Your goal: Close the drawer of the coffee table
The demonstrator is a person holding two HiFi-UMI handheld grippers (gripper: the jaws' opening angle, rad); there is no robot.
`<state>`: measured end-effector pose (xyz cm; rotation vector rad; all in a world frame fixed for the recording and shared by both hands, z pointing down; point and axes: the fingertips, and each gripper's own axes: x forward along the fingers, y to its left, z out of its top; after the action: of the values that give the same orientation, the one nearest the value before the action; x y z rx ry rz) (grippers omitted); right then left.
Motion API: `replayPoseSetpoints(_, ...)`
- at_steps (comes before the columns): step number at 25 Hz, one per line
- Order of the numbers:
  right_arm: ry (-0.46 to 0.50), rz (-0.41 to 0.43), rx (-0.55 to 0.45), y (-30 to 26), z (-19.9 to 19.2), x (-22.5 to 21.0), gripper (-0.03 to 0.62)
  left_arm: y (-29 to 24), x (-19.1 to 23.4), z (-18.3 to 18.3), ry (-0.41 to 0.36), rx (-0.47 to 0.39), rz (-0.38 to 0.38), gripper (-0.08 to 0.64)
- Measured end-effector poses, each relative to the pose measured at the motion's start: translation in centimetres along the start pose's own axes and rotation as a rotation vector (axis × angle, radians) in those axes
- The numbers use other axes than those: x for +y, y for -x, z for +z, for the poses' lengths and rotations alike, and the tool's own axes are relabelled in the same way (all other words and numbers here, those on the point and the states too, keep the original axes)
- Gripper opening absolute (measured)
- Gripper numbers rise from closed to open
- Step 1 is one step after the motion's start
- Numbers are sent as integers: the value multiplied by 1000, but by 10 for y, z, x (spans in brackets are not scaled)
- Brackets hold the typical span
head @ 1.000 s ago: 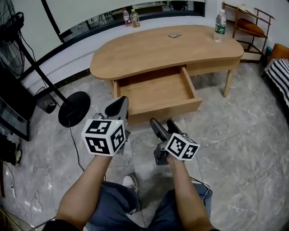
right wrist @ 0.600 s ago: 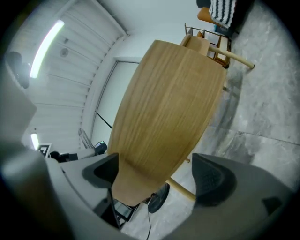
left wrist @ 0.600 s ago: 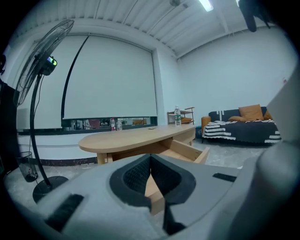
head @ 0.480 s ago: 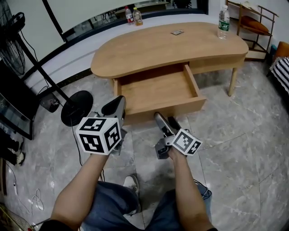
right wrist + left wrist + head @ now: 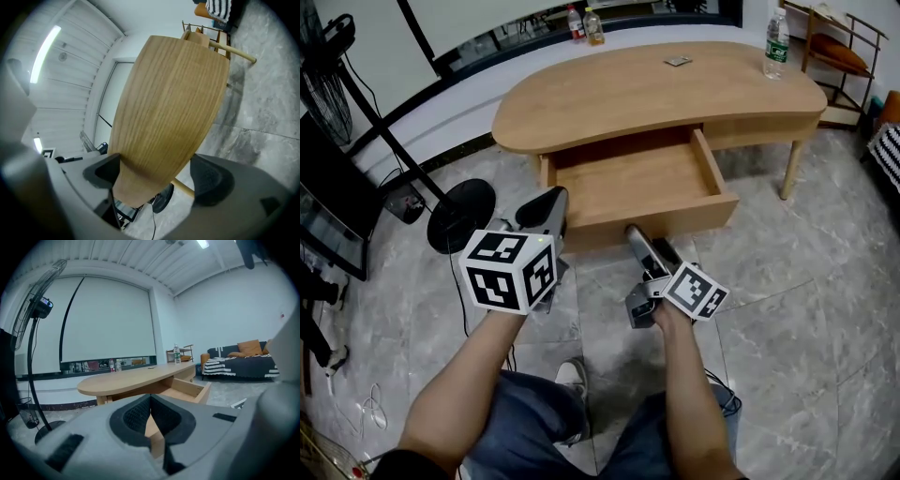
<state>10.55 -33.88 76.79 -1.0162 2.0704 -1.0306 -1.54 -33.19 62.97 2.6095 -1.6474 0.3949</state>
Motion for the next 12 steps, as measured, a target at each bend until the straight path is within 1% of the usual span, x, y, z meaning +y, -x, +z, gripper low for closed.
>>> replayPoseSetpoints(5, -10, -33, -15, -3, 9, 5, 454, -2, 5, 0, 31, -3, 6, 2)
replayPoseSetpoints(9, -13, -79, -51, -10, 18, 12, 453, -2, 11, 0, 38, -6, 20, 2)
replayPoseSetpoints(12, -22, -99, -47, -13, 19, 10, 451, -5, 10, 1, 41, -10, 15, 2)
